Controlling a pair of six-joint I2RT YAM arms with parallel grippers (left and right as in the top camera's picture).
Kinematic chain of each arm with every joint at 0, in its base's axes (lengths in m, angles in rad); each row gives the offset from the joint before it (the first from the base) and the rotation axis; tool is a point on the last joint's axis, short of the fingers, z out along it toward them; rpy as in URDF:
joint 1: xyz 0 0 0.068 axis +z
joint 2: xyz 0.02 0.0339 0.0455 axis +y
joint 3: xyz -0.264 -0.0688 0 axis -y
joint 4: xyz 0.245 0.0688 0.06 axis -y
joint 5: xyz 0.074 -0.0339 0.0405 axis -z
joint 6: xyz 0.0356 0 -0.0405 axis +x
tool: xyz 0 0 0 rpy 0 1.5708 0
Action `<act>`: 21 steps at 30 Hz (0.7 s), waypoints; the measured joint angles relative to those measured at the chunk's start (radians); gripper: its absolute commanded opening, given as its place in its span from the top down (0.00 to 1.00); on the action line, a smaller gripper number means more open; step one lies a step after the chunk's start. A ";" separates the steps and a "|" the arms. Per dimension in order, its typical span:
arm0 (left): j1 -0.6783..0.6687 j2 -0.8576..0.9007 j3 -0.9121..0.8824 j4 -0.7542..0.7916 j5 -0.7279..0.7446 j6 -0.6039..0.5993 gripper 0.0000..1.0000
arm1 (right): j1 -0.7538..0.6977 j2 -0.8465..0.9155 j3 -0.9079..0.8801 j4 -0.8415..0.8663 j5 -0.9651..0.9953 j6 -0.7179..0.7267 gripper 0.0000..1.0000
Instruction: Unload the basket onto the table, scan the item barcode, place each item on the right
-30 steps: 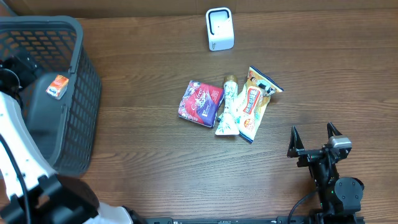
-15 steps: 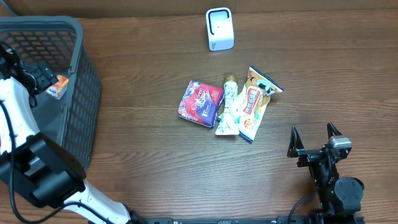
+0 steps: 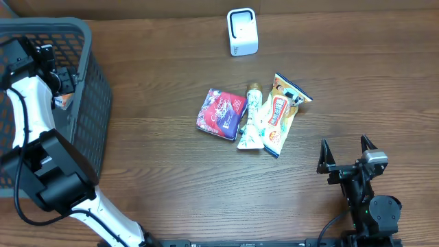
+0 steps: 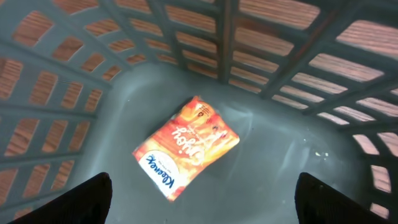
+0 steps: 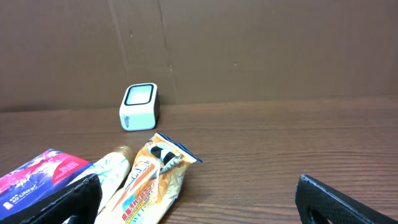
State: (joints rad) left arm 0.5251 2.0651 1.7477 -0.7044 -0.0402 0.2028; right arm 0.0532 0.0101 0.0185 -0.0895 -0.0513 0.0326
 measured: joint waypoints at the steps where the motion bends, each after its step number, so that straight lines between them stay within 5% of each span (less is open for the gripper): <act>1: 0.000 0.006 0.000 0.001 -0.003 0.004 0.15 | 0.000 0.000 0.000 0.000 0.000 0.000 0.00; 14: 0.000 0.089 0.000 0.092 -0.013 0.018 0.21 | 0.000 0.000 0.000 0.000 0.000 0.000 0.00; 21: 0.000 0.122 0.000 0.095 -0.013 0.022 0.34 | 0.000 0.000 0.000 0.000 0.000 0.000 0.00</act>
State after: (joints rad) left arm 0.5251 2.1868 1.7477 -0.6094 -0.0532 0.2249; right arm 0.0532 0.0101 0.0185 -0.0895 -0.0513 0.0322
